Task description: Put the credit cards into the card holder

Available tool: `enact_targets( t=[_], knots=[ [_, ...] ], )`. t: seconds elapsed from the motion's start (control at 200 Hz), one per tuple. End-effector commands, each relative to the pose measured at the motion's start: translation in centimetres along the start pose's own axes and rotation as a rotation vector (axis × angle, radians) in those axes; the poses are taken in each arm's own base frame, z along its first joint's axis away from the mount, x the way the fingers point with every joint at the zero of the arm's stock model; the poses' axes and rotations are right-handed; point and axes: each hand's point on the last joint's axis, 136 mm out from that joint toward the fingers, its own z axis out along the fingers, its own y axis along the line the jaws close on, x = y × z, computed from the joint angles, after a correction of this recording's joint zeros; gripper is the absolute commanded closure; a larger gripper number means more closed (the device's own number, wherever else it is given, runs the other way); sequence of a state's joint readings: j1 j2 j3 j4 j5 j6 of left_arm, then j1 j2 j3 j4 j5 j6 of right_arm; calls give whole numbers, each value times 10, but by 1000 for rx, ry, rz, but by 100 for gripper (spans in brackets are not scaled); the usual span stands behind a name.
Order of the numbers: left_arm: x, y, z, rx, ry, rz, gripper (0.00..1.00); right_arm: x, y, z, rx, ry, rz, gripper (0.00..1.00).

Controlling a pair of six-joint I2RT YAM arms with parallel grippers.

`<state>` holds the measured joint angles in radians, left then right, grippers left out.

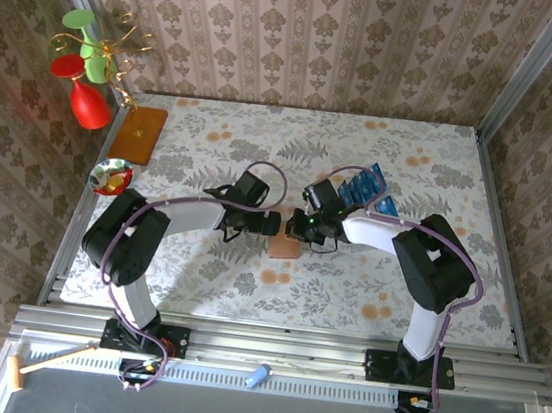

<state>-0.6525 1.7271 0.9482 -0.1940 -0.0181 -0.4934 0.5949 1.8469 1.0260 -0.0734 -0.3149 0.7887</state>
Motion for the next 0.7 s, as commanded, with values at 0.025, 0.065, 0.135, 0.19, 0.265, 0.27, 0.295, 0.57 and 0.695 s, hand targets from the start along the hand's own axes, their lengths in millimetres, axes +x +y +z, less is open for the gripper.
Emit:
enact_targets(
  t=[0.025, 0.065, 0.135, 0.19, 0.265, 0.27, 0.295, 0.57, 0.695],
  knots=[
    [12, 7, -8, -9, 52, -9, 0, 31, -29, 5, 108, 69, -5, 100],
    [16, 7, -6, -6, 58, -10, 0, 31, -29, 3, 110, 66, -17, 100],
    [23, 9, -1, -4, 71, -16, 0, 32, -28, 2, 118, 60, -39, 100],
    [28, 8, 3, 0, 80, -17, 0, 33, -28, 1, 122, 58, -56, 100],
    [32, 8, 7, 0, 84, -16, 0, 36, -29, 0, 133, 56, -79, 100],
    [32, 7, 7, 0, 85, -16, 0, 36, -29, 0, 134, 56, -81, 100],
    [33, 7, 8, 0, 86, -14, 0, 37, -30, 0, 139, 56, -89, 100],
    [42, 8, 18, -9, 110, -9, 0, 57, -42, 0, 233, 43, -209, 100],
    [43, 8, 20, -11, 112, -9, 0, 68, -56, 2, 290, 25, -253, 100]
  ],
)
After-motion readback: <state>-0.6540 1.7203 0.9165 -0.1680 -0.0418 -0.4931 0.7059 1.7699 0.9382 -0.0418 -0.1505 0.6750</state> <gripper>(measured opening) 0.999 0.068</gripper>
